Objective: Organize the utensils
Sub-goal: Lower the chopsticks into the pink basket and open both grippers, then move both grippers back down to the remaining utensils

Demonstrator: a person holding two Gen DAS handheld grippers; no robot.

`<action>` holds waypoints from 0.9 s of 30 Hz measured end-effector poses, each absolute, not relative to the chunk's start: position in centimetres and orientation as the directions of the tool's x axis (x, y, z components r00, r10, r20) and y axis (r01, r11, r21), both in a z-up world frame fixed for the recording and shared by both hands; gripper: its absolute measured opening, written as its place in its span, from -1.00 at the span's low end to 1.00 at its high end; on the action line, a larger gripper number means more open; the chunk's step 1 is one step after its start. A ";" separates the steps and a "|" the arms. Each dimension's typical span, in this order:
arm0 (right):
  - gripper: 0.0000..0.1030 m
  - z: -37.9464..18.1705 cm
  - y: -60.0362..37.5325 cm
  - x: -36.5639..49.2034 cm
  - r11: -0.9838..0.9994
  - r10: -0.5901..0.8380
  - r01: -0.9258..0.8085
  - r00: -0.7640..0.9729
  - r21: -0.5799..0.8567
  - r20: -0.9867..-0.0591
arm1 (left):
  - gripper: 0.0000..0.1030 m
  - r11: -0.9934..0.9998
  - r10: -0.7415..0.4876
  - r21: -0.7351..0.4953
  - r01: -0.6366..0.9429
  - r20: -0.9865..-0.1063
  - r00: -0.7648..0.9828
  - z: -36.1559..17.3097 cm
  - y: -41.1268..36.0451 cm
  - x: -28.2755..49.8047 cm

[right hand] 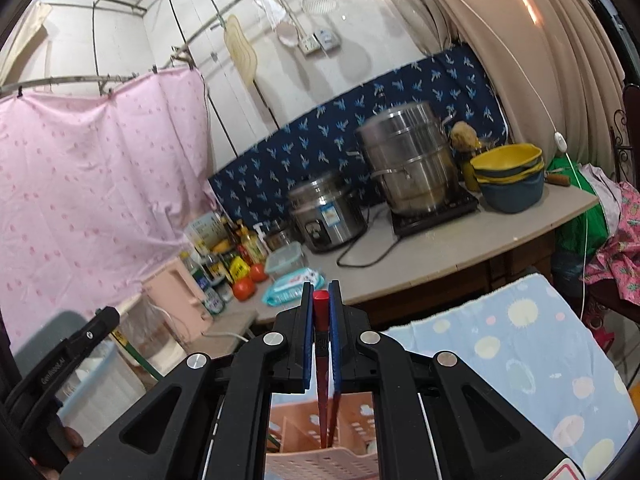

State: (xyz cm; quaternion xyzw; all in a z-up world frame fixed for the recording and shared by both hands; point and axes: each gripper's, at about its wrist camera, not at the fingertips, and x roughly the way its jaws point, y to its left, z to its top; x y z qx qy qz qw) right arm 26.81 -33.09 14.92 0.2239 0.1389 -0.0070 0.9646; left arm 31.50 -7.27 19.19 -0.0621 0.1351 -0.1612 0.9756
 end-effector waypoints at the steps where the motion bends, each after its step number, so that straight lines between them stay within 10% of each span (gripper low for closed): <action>1: -0.86 14.4 -33.0 27.0 0.901 0.048 0.080 0.958 0.426 -0.282 | -0.87 0.941 -0.330 -0.167 0.295 -0.251 0.910 18.9 -7.2 31.7; 9: -0.78 12.6 -32.6 27.5 0.912 0.026 0.106 0.949 0.395 -0.315 | -0.83 0.941 -0.327 -0.182 0.284 -0.285 0.901 17.4 -7.1 32.3; 13: -0.42 12.5 -32.8 27.1 0.913 0.006 0.122 0.951 0.390 -0.310 | 0.10 0.952 -0.294 -0.173 0.253 -0.288 0.911 16.8 -7.1 31.9; 27: -0.21 11.9 -31.1 22.7 0.933 0.036 0.085 0.945 0.350 -0.325 | 0.10 0.955 -0.292 -0.136 0.262 -0.318 0.902 15.4 -6.7 27.9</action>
